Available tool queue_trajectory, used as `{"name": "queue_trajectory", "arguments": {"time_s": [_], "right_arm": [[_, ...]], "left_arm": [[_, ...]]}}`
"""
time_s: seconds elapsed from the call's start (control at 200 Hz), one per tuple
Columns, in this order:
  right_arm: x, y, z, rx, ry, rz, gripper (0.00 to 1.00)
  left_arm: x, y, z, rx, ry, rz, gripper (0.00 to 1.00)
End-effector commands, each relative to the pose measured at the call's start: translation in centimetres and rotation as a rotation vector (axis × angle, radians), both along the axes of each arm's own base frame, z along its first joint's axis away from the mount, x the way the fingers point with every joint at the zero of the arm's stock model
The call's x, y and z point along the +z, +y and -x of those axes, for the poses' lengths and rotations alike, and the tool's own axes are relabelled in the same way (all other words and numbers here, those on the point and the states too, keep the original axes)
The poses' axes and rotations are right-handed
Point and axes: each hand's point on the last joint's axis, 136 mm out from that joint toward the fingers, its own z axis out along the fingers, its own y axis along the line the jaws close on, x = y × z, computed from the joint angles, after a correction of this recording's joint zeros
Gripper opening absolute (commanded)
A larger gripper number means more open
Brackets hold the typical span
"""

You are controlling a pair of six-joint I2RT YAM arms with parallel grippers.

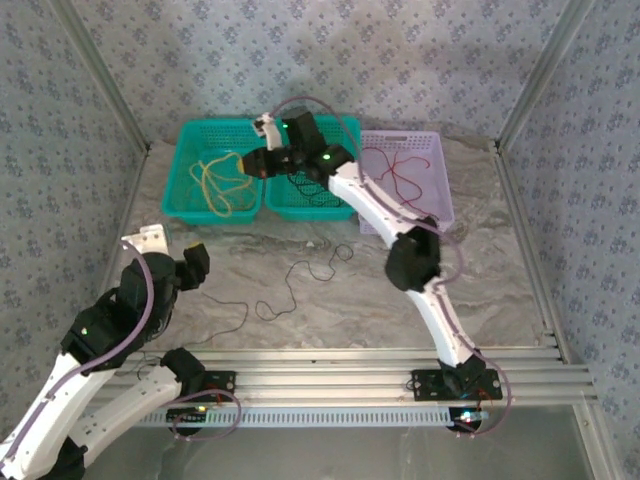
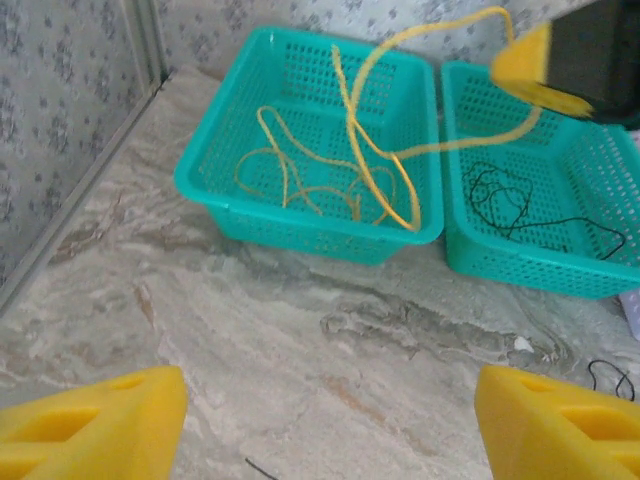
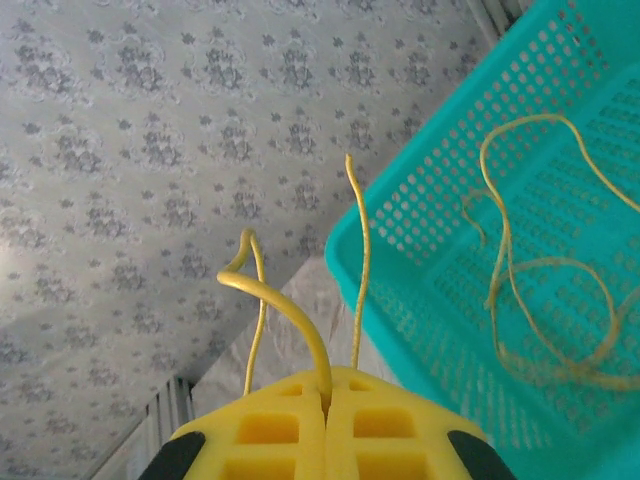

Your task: Untangle the cables

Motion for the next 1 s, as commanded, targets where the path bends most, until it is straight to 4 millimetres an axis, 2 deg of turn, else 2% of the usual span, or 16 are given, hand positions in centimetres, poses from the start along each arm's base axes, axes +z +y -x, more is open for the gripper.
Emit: {"name": "queue_trajectory", "arguments": {"time_s": [0.0, 0.115, 0.22, 0.28, 0.345, 0.41, 0.485, 0.54, 0.735, 0.869, 0.994], "right_arm": [[-2.6, 1.7, -0.1, 0.047, 0.091, -0.015, 0.0], [-5.1, 2.2, -2.5, -0.017, 0.123, -0.056, 0.0], [-8.2, 2.6, -2.7, -0.017, 0.168, -0.026, 0.0], [-9.9, 2.4, -2.8, -0.037, 0.19, 0.014, 0.16], [-9.9, 2.3, -2.3, -0.011, 0.189, 0.024, 0.34], [-8.4, 2.4, -1.7, 0.013, 0.164, 0.009, 0.48], [-5.5, 2.1, -1.2, 0.02, 0.1, -0.001, 0.6], [-3.1, 1.6, -0.9, 0.023, 0.046, -0.011, 0.65], [4.6, -2.3, -0.7, -0.028, -0.082, -0.039, 0.74], [9.6, -4.9, 1.3, -0.05, -0.2, -0.032, 0.75], [12.2, -8.1, 3.5, -0.101, -0.277, 0.023, 0.75]], "left_arm": [[-1.3, 1.0, 0.4, 0.081, 0.034, 0.046, 0.77], [-2.9, 0.7, 0.3, 0.096, 0.076, 0.061, 0.78], [-4.7, 0.1, 0.1, 0.102, 0.123, 0.069, 0.81], [-5.7, -0.2, 0.0, 0.104, 0.152, 0.073, 0.82], [-6.7, -0.7, -0.2, 0.104, 0.18, 0.082, 0.84], [-7.6, -1.3, -0.5, 0.103, 0.203, 0.096, 0.85], [-9.2, -2.3, -0.7, 0.093, 0.256, 0.127, 0.86], [-10.3, -2.8, -0.9, 0.097, 0.291, 0.144, 0.86], [-12.8, -3.9, -1.4, 0.113, 0.358, 0.182, 0.87], [-15.2, -4.7, -2.0, 0.117, 0.42, 0.194, 0.87], [-17.6, -5.4, -2.5, 0.119, 0.483, 0.199, 0.86]]}}
